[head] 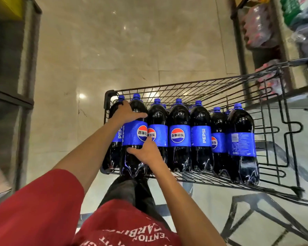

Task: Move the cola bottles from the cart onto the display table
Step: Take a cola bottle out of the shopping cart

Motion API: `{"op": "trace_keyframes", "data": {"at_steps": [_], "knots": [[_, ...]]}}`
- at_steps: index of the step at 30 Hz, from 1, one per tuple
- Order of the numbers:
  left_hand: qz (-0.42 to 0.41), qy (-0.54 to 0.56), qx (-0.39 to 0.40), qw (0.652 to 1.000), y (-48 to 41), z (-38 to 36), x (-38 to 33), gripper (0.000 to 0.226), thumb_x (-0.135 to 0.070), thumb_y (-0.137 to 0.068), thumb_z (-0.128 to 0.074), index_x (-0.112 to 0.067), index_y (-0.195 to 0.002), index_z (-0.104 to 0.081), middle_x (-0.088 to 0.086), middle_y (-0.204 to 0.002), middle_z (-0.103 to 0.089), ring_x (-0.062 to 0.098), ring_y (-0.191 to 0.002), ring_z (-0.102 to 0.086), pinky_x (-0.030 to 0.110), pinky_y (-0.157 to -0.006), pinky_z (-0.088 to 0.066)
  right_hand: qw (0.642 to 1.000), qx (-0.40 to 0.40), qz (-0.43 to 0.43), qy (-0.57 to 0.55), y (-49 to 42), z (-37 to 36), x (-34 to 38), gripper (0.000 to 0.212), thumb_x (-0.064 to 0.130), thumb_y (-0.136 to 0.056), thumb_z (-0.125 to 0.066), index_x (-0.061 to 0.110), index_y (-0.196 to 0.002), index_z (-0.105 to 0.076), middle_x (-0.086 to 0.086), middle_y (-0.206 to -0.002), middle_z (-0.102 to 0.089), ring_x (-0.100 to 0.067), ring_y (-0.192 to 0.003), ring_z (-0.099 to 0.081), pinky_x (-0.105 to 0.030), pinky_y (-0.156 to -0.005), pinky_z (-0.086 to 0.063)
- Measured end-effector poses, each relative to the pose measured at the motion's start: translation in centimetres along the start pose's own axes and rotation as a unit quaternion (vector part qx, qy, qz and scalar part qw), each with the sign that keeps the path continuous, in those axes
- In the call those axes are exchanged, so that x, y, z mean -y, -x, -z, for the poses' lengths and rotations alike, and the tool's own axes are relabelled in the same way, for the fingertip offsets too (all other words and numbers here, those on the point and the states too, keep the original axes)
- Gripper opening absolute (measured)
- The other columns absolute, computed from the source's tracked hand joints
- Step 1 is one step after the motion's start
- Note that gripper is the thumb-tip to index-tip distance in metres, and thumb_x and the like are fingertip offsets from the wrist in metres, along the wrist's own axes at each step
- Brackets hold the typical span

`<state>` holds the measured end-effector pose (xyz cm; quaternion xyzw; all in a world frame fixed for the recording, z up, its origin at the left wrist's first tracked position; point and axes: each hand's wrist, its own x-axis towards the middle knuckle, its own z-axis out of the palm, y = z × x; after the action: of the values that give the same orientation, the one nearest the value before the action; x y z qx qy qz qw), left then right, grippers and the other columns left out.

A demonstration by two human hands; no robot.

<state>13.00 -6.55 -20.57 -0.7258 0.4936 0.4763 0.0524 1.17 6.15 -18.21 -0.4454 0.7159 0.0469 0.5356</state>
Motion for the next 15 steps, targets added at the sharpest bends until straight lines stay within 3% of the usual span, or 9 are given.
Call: {"op": "trace_keyframes", "data": {"at_steps": [4,10,15], "knots": [[0.007,-0.012,-0.006,1.0,-0.4,-0.6,-0.9,0.136,-0.07,-0.07,-0.078,-0.006,-0.16,0.002,0.022,-0.166,-0.007,0.041,-0.151,-0.02,0.052,-0.118,-0.03,1.0,-0.006,-0.02,0.0,-0.3,-0.8,0.3,0.111,0.054,-0.084,-0.074,0.003,-0.158,-0.01,-0.021,-0.159,-0.026,-0.04,-0.146,-0.027,-0.048,-0.113,-0.036],[0.019,0.018,-0.018,0.999,-1.2,-0.9,-0.7,0.134,-0.059,-0.069,-0.084,-0.009,-0.16,0.0,0.022,-0.163,-0.021,0.04,-0.149,-0.027,0.053,-0.116,-0.034,0.999,-0.024,-0.018,-0.029,-0.7,-1.1,0.3,0.105,0.053,-0.077,-0.08,0.004,-0.151,-0.024,-0.018,-0.15,-0.037,-0.036,-0.139,-0.036,-0.044,-0.107,-0.041],[-0.007,0.06,-0.018,0.998,-1.0,-1.0,-0.3,0.137,-0.058,-0.063,-0.089,-0.012,-0.159,-0.003,0.017,-0.157,-0.037,0.039,-0.142,-0.04,0.052,-0.112,-0.041,0.996,-0.037,-0.002,-0.083,-0.6,-1.5,-0.7,0.115,0.053,-0.068,-0.087,0.011,-0.154,-0.023,-0.011,-0.146,-0.043,-0.03,-0.136,-0.041,-0.042,-0.109,-0.043]]}}
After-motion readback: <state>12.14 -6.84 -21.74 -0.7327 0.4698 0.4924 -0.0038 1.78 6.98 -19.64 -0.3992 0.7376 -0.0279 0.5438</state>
